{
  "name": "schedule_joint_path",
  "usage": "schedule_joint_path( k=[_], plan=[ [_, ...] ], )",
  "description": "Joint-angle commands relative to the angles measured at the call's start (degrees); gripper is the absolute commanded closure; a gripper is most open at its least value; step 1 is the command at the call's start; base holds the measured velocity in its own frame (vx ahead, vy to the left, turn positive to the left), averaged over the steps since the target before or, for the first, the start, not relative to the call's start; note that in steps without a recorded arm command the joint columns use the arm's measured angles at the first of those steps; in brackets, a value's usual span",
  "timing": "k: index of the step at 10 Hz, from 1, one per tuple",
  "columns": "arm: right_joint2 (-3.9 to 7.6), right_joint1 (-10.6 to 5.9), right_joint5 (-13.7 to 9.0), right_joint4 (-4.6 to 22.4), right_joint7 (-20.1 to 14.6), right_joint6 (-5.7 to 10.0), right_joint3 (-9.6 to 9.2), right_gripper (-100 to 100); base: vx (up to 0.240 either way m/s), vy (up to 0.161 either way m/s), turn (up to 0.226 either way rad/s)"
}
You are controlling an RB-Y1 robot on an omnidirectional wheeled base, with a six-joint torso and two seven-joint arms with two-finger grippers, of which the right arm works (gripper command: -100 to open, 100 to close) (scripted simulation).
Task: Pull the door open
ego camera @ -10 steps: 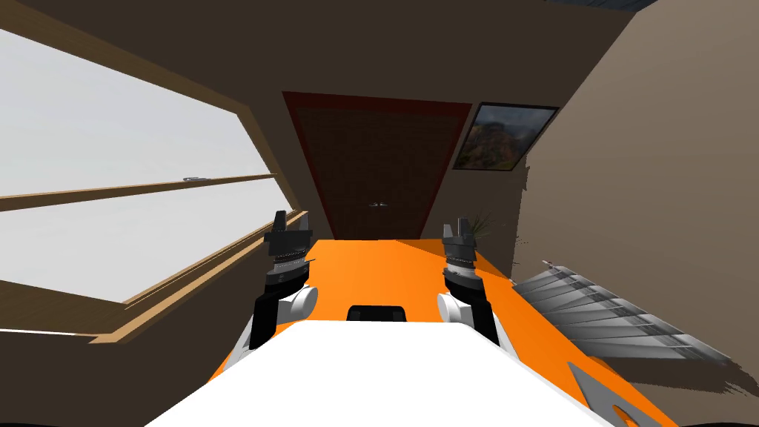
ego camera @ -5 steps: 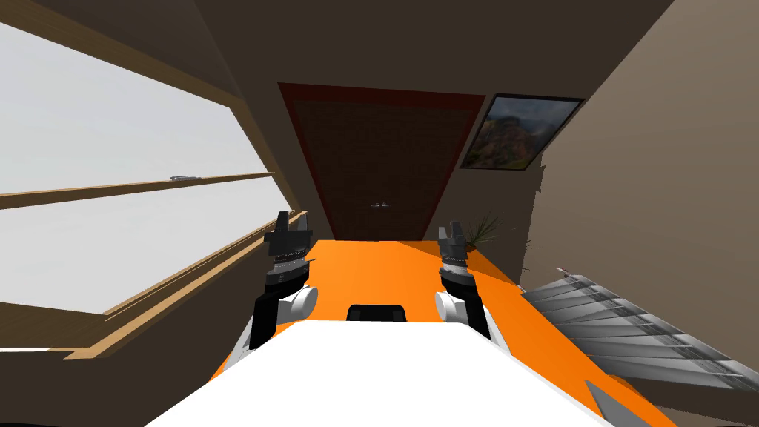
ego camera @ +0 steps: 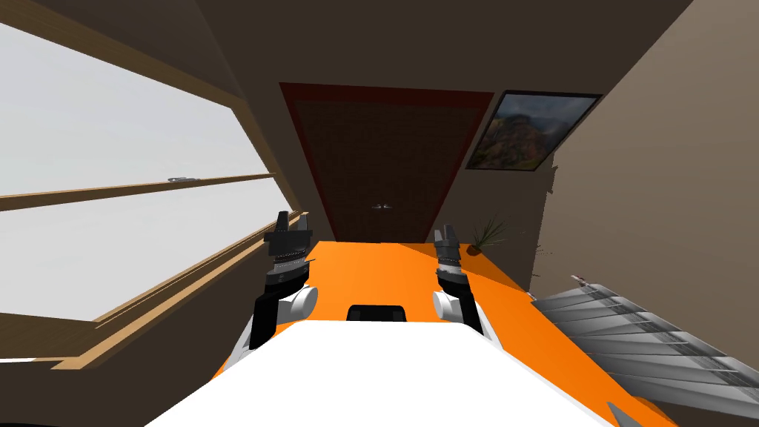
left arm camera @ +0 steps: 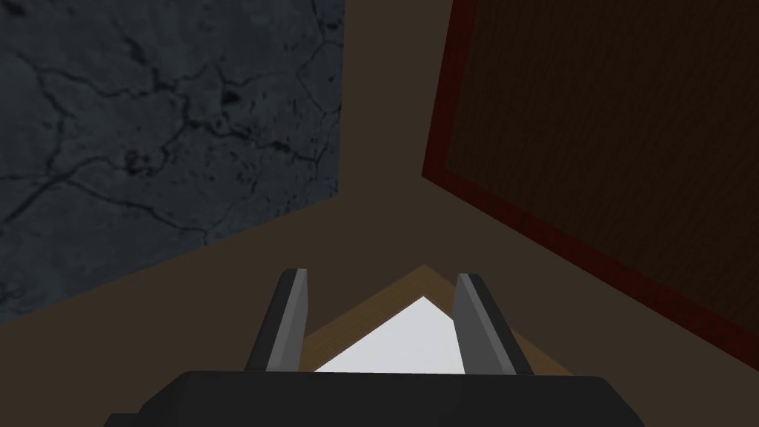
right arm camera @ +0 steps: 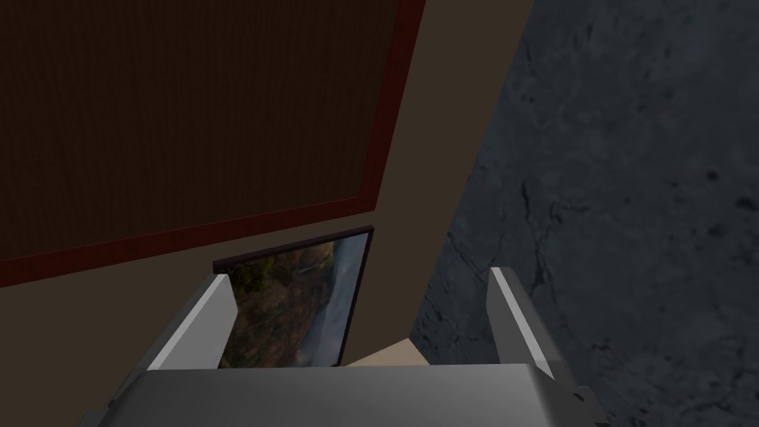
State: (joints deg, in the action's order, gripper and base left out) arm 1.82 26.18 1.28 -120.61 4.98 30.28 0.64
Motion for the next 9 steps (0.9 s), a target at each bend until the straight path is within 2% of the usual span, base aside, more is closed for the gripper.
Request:
schedule_joint_path(
  k=[1, 9],
  plan=[
    [0.57, -0.74, -0.4, 2.0, -0.3, 0.34, 0.25, -100, 0.098, 0.010, 0.040],
    [2.69, -4.81, -2.5, 13.5, -1.3, 2.52, 0.91, -100, 0.102, 0.014, 0.042]
  ],
)
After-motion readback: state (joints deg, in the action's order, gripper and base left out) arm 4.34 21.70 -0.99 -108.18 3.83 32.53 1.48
